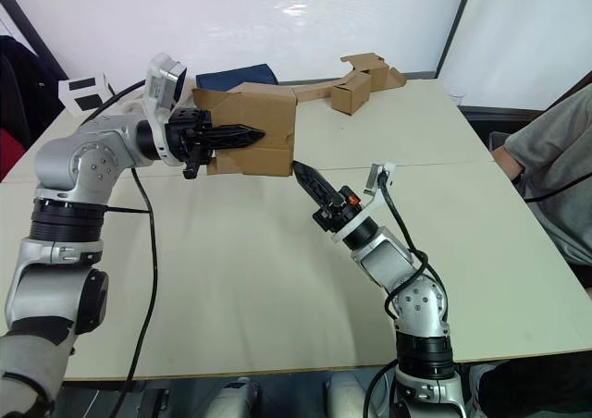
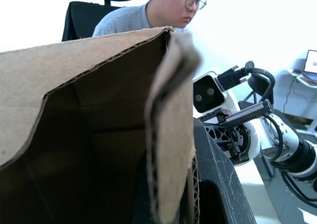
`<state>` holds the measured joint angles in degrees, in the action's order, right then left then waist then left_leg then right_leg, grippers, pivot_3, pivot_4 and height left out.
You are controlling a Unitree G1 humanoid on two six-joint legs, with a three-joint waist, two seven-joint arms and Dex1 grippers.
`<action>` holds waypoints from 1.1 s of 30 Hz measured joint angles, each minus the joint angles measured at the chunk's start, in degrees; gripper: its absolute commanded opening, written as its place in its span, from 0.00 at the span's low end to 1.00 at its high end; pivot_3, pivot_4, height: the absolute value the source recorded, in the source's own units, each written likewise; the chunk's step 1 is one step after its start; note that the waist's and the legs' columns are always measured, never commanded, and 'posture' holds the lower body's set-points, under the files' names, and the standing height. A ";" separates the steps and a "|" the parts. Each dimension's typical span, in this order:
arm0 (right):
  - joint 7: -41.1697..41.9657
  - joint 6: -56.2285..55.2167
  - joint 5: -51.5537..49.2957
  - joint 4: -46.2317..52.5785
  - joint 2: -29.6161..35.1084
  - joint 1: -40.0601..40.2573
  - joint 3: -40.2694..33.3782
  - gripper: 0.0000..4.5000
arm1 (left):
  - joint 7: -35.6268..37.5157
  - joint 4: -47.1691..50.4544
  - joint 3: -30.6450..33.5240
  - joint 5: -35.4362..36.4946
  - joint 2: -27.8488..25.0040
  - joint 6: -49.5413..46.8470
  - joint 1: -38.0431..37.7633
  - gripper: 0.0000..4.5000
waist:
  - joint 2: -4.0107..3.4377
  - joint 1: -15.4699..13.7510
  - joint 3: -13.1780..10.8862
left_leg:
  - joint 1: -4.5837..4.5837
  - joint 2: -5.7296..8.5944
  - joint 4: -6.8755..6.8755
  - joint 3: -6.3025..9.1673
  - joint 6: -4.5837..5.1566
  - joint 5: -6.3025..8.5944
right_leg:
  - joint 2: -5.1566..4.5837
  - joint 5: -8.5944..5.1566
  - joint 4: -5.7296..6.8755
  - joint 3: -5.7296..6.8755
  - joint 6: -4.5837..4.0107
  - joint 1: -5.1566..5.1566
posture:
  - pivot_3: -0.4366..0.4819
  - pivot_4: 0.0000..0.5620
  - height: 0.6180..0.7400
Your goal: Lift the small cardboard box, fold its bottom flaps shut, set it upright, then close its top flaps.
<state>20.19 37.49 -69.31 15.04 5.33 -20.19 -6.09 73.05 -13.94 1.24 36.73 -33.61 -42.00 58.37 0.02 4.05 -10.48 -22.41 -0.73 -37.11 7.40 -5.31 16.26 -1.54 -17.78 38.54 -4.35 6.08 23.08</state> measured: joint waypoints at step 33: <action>6.39 9.71 4.40 10.83 28.14 6.65 -1.07 0.02 | 10.98 -2.22 -13.35 -11.52 -6.59 4.89 4.25 0.00 | -0.01 -0.22 -0.01 | -0.01 0.05 -0.01 -0.02 0.01 0.01 | 0.02 -0.01 -0.08 0.00 0.01 -0.04 | 0.48 0.27 1.00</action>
<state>26.59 47.20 -64.91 25.87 33.47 -13.54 -7.16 84.04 -16.17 -12.10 25.21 -40.20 -37.11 62.62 0.01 3.83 -10.49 -22.42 -0.69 -37.12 7.38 -5.30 16.27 -1.53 -17.79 38.47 -4.35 6.09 23.04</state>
